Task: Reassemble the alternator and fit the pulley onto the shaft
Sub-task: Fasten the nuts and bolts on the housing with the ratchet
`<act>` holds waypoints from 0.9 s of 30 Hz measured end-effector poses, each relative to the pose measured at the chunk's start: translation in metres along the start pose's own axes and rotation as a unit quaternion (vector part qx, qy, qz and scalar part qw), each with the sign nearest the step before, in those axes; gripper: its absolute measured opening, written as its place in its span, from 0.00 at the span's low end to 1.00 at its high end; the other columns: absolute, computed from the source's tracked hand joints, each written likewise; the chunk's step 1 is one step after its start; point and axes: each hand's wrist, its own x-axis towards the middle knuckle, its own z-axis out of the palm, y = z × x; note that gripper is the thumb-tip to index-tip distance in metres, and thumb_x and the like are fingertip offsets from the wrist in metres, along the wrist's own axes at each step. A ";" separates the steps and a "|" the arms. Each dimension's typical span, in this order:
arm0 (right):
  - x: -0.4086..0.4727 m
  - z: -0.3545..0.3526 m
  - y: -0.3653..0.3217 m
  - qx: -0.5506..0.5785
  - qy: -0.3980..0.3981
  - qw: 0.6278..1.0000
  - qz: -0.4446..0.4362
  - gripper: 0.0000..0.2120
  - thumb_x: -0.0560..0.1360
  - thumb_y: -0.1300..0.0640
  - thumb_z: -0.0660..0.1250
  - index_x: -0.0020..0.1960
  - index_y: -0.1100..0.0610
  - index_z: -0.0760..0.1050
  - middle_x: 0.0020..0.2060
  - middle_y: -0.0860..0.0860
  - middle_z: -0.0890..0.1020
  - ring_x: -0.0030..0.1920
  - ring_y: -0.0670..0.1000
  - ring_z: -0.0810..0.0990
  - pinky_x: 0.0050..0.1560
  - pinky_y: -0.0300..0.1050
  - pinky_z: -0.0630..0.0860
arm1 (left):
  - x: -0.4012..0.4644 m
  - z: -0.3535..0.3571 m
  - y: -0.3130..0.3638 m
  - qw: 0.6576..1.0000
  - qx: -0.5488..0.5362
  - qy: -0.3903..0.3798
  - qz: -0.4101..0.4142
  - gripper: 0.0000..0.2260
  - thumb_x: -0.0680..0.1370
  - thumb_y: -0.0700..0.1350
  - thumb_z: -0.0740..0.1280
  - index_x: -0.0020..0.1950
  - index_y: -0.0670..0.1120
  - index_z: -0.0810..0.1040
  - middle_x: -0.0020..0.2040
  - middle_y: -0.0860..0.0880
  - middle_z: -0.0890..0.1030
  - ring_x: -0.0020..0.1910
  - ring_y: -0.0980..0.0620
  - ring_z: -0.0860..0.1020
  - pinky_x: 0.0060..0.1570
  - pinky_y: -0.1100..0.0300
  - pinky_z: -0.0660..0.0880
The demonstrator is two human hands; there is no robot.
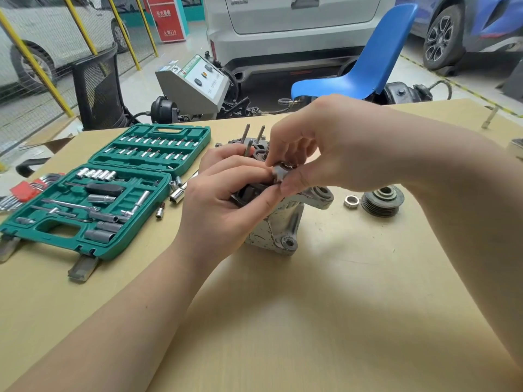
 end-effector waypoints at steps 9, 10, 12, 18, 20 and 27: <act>0.000 0.001 -0.004 0.012 -0.002 1.000 0.027 0.19 0.64 0.31 0.72 0.44 0.44 0.83 0.36 0.40 0.83 0.39 0.41 0.81 0.41 0.46 0.80 | 0.001 -0.002 0.001 1.000 0.009 -0.007 0.005 0.08 0.78 0.46 0.79 0.50 0.42 0.90 0.50 0.52 0.87 0.58 0.58 0.81 0.70 0.46 0.74; 0.000 0.002 -0.005 0.019 -0.002 0.999 0.026 0.20 0.64 0.30 0.71 0.43 0.45 0.83 0.36 0.40 0.83 0.38 0.42 0.81 0.39 0.46 0.80 | 0.001 -0.003 0.001 1.000 0.008 -0.010 0.005 0.08 0.77 0.46 0.80 0.50 0.42 0.90 0.50 0.52 0.87 0.58 0.60 0.80 0.70 0.47 0.73; 0.001 0.004 -0.008 0.020 -0.002 1.000 0.017 0.20 0.64 0.30 0.71 0.43 0.46 0.83 0.35 0.42 0.83 0.38 0.43 0.81 0.38 0.48 0.79 | 0.001 -0.003 0.001 1.000 0.004 -0.016 0.004 0.07 0.77 0.45 0.80 0.48 0.42 0.89 0.49 0.51 0.87 0.57 0.57 0.81 0.69 0.46 0.73; 0.000 0.000 -0.010 0.010 -0.009 0.999 0.041 0.23 0.63 0.27 0.69 0.48 0.43 0.81 0.39 0.38 0.83 0.41 0.39 0.80 0.39 0.42 0.77 | 0.001 -0.002 0.001 1.000 0.002 -0.013 0.023 0.05 0.78 0.44 0.79 0.48 0.43 0.90 0.48 0.53 0.87 0.53 0.56 0.81 0.69 0.45 0.73; -0.003 -0.003 -0.011 0.002 -0.024 0.998 0.051 0.26 0.61 0.26 0.70 0.50 0.41 0.79 0.39 0.39 0.82 0.42 0.38 0.79 0.38 0.41 0.76 | 0.001 -0.001 0.001 1.000 0.006 -0.008 0.026 0.05 0.78 0.45 0.79 0.48 0.43 0.90 0.49 0.53 0.87 0.53 0.55 0.82 0.70 0.44 0.73; -0.009 -0.008 -0.015 -0.040 -0.044 0.997 0.052 0.18 0.63 0.33 0.70 0.49 0.39 0.78 0.41 0.29 0.80 0.41 0.36 0.79 0.38 0.44 0.77 | 0.000 0.000 0.001 1.000 0.011 -0.008 0.011 0.04 0.77 0.42 0.81 0.49 0.43 0.90 0.50 0.50 0.88 0.56 0.55 0.82 0.69 0.43 0.73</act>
